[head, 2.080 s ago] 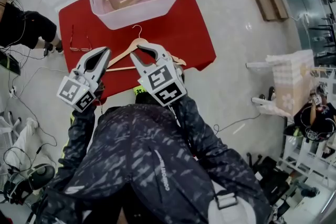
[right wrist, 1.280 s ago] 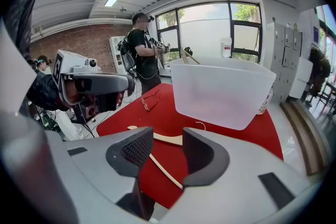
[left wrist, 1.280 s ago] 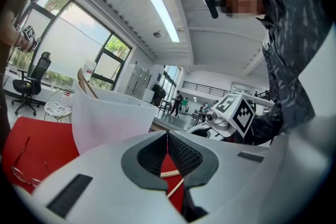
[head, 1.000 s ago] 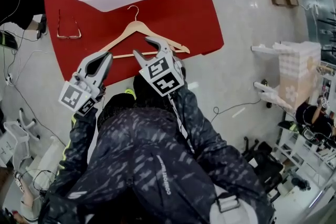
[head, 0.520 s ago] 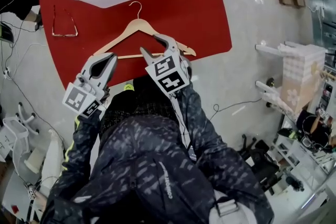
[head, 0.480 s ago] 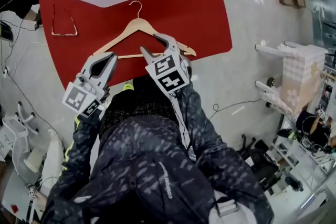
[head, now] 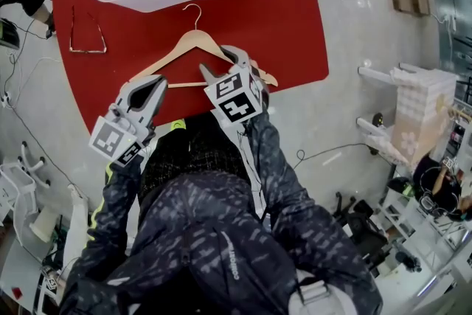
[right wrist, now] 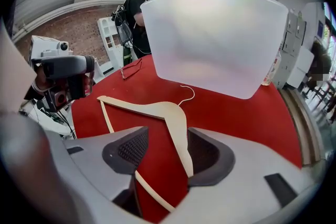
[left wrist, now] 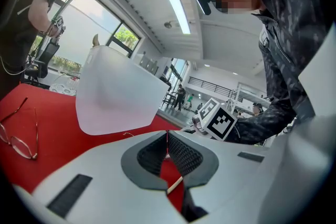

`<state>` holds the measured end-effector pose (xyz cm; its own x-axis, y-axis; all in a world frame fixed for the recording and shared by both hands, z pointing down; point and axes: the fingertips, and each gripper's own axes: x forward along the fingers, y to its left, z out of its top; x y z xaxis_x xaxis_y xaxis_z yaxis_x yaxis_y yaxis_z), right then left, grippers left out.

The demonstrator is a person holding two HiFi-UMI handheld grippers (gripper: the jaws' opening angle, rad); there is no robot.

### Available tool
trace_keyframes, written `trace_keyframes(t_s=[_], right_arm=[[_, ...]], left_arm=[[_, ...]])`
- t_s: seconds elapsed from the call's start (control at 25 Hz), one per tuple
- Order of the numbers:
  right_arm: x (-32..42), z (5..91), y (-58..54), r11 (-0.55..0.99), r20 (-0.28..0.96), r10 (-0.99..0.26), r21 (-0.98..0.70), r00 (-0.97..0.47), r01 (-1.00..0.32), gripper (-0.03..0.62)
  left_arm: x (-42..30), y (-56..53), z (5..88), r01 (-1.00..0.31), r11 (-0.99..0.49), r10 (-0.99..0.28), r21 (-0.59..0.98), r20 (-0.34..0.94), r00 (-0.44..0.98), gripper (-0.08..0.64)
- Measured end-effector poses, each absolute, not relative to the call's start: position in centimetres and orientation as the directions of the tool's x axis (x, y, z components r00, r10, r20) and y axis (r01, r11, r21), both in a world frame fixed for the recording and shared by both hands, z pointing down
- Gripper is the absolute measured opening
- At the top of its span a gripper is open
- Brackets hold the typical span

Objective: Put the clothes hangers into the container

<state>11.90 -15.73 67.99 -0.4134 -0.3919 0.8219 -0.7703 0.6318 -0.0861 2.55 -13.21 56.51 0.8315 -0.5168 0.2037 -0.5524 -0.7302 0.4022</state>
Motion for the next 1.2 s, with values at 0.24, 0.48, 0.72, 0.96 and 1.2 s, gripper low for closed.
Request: trace_keyframes(t_s=[0.24, 0.48, 0.72, 0.96, 1.2], right_arm=[[12.9, 69.6, -15.8, 0.611, 0.842, -0.370, -0.097, -0.392, -0.786, 0.225], [13.4, 70.9, -16.0, 0.608, 0.857, -0.347, -0.104, -0.381, -0.787, 0.230], [14.0, 71.1, -16.5, 0.611, 0.872, -0.340, -0.080, -0.352, -0.788, 0.230], [13.8, 71.5, -16.6, 0.642, 0.883, -0.333, -0.045, -0.331, -0.765, 0.230], [13.8, 72.1, -16.3, 0.650, 0.897, -0.298, -0.060, -0.327, -0.757, 0.221]], left_arm=[[2.6, -13.2, 57.0, -0.551, -0.726, -0.515, 0.412, 0.206, 0.832, 0.012], [2.4, -13.5, 57.4, -0.556, -0.714, -0.520, 0.426, 0.208, 0.828, 0.012], [2.4, -13.9, 57.0, -0.560, -0.707, -0.522, 0.433, 0.214, 0.825, 0.012], [2.1, -14.4, 57.3, -0.570, -0.696, -0.530, 0.437, 0.223, 0.818, 0.012], [2.1, -14.3, 57.1, -0.570, -0.699, -0.533, 0.432, 0.216, 0.818, 0.012]])
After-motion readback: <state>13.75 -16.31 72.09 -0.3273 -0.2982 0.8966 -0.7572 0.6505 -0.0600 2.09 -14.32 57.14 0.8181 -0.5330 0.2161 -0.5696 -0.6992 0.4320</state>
